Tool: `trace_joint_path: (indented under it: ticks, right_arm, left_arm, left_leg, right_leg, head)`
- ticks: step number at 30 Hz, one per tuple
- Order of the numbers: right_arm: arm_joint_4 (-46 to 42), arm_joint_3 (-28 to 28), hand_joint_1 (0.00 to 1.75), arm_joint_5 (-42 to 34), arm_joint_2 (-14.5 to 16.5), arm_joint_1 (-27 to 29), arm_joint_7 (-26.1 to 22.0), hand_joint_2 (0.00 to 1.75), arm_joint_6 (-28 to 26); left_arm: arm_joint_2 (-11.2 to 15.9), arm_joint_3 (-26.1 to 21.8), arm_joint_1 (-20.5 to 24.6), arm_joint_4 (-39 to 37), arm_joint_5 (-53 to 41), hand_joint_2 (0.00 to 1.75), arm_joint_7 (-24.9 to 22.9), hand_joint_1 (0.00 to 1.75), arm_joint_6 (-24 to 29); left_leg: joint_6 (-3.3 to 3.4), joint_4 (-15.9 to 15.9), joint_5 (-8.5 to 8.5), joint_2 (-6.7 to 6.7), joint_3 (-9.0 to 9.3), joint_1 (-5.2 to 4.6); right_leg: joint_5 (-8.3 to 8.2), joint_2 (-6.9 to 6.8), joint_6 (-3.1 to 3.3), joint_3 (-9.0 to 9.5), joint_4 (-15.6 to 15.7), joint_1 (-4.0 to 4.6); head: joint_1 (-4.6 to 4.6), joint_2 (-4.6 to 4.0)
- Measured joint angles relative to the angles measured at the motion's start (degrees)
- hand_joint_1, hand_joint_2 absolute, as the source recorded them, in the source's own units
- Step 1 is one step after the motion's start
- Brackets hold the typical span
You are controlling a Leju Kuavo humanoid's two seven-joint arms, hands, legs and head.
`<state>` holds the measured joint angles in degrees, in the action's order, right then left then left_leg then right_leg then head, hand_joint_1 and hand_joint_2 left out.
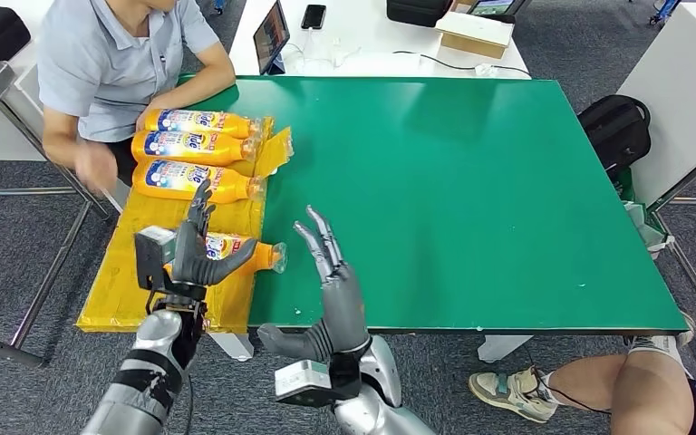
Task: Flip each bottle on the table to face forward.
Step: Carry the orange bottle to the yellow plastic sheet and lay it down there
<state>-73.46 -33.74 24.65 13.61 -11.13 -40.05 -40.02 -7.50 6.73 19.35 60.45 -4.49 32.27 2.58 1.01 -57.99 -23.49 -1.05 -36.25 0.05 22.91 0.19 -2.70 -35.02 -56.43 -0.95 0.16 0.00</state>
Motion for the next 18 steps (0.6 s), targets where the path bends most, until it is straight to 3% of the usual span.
trace_joint_path:
  ticks: [6,12,15,16,18]
  right_arm:
    - [-9.4,4.4,0.0,-5.3,-0.2,5.7,0.0,1.75,0.0]
    - [-16.2,12.6,0.0,-10.7,-1.9,10.8,0.0,1.75,0.7]
    - [-16.5,18.4,0.0,-20.0,-1.6,12.0,0.1,0.44,5.7]
    - [-16.0,20.5,0.0,-21.8,-1.2,12.2,0.1,0.44,7.4]
    - [-15.0,24.2,0.0,-21.0,-0.5,12.4,0.2,1.31,7.8]
  left_arm:
    - [-2.5,-0.3,-6.8,9.0,1.7,1.75,1.9,0.0,4.0]
    - [-2.7,-0.1,-13.7,17.6,-1.8,1.75,3.4,0.0,7.8]
    - [-3.2,0.0,-16.9,21.2,-4.9,1.75,3.4,0.0,11.0]
    - [-3.3,0.1,-18.1,22.3,-6.5,1.75,3.4,0.0,12.1]
    - [-3.3,0.6,-20.4,24.0,-9.6,1.75,3.7,0.0,13.8]
  left_leg:
    - [0.02,0.0,-0.07,0.02,-0.04,-0.01]
    - [0.06,0.0,-0.12,0.0,-0.06,-0.01]
    - [0.07,0.0,-0.15,0.01,-0.06,-0.02]
    - [0.07,0.0,-0.15,0.02,-0.06,-0.02]
    - [0.08,0.0,-0.15,0.03,-0.06,-0.03]
  right_leg:
    - [0.02,0.01,0.01,-0.05,0.0,-0.01]
    - [0.02,0.01,0.0,-0.05,0.1,-0.01]
    - [0.02,0.01,0.0,-0.04,0.1,-0.01]
    - [0.02,0.01,-0.01,-0.05,0.1,-0.01]
    - [0.02,0.01,-0.01,-0.07,0.1,-0.01]
  head:
    - [0.02,0.0]
    - [0.01,0.0]
    - [0.02,0.0]
    - [0.02,0.0]
    - [-0.01,0.0]
